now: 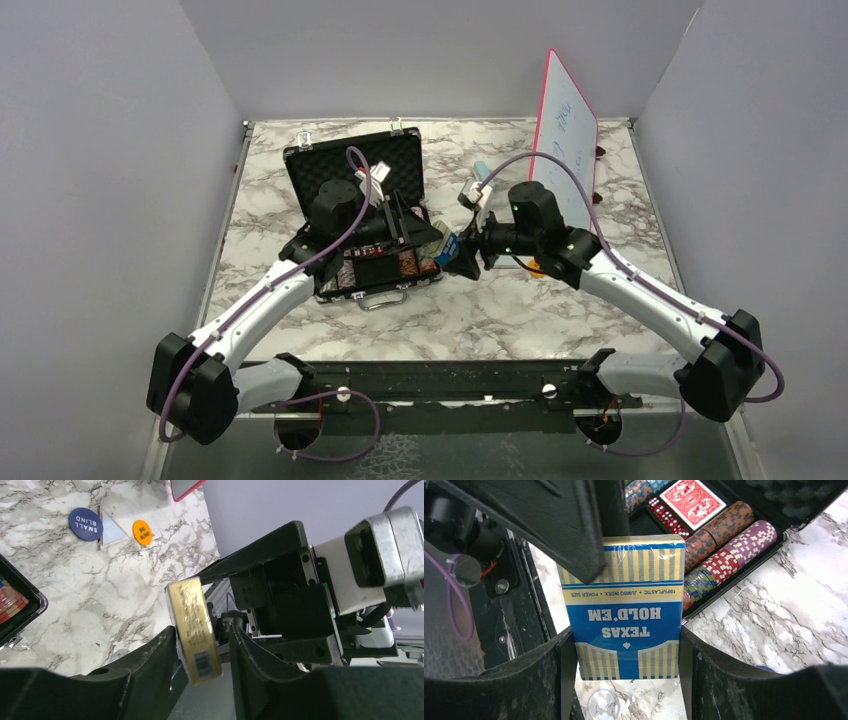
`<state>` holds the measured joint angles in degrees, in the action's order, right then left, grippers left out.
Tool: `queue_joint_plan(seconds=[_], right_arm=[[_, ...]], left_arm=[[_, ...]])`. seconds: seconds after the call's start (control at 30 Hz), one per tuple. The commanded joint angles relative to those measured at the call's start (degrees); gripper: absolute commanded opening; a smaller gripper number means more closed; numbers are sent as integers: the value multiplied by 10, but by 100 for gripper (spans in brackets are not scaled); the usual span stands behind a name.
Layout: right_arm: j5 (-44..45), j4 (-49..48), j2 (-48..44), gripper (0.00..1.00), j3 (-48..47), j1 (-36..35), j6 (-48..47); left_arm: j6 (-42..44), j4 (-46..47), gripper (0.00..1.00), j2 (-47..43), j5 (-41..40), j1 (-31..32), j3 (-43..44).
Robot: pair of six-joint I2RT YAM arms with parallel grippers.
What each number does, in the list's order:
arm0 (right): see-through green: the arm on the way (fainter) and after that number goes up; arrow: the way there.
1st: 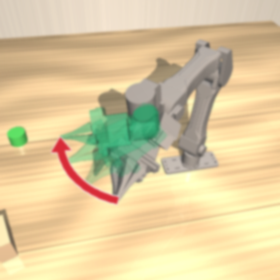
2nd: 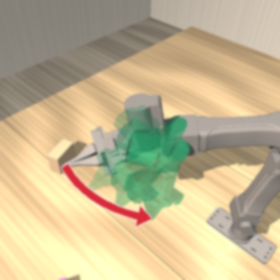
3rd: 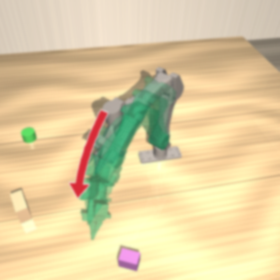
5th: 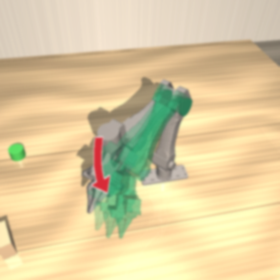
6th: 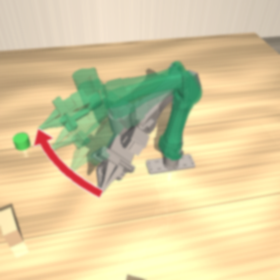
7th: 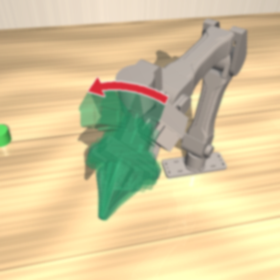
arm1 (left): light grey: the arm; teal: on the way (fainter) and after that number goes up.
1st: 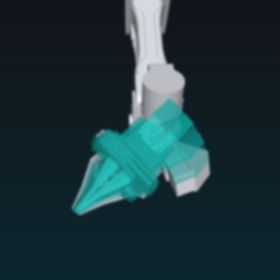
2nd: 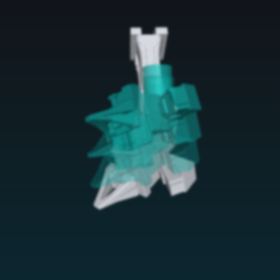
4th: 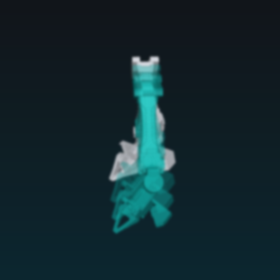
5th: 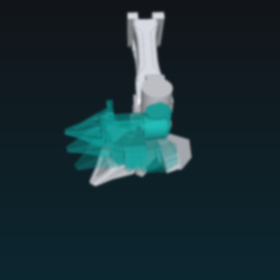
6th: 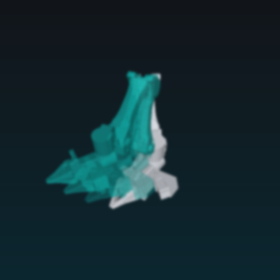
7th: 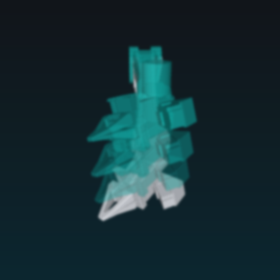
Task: Pack up texas hold em set
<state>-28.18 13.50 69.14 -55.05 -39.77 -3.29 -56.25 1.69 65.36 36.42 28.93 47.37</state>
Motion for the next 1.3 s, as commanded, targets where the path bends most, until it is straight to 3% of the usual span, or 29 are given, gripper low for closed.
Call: queue_joint_plan(seconds=[0.0, 0.17, 0.27, 0.33, 0.37, 0.4, 0.43, 0.47, 0.57, 0.7, 0.83, 1.03, 1.27], right_arm=[[39, 34, 20, 51, -47, -33, -49], [91, 44, 30, 51, -55, -45, -65], [93, 47, 32, 52, -60, -45, -63], [106, 47, 34, 65, -63, -46, -50], [110, 46, 32, 74, -63, -46, -44], [109, 44, 28, 90, -62, -46, -40], [110, 37, 22, 99, -59, -46, -32], [111, 27, 14, 100, -54, -46, -23], [133, -17, -17, 100, -29, -45, 13], [175, -73, -53, 100, 10, -46, 73], [186, -86, -60, 100, 31, -45, 122], [178, -86, -50, 98, 49, -45, 167], [169, -87, -38, 97, 49, -45, 185]], left_arm=[[-24, 30, 43, 17, 45, -3, 3], [-4, 9, 26, 36, 53, -3, 7], [24, -10, 10, 42, 49, -3, 11], [41, -18, 0, 41, 40, -3, 14], [50, -20, 0, 40, 32, -4, 16], [59, -23, 0, 36, 20, -4, 17], [67, -29, 0, 31, 2, -5, 17], [74, -34, 0, 24, -18, -7, 17], [98, -72, 0, -1, -113, -16, 15], [104, -161, 0, -37, -310, -19, 9], [83, -175, 0, -77, -432, -20, -29], [67, -167, 0, -92, -478, -20, -74], [99, -132, 0, -47, -468, -21, -99]])
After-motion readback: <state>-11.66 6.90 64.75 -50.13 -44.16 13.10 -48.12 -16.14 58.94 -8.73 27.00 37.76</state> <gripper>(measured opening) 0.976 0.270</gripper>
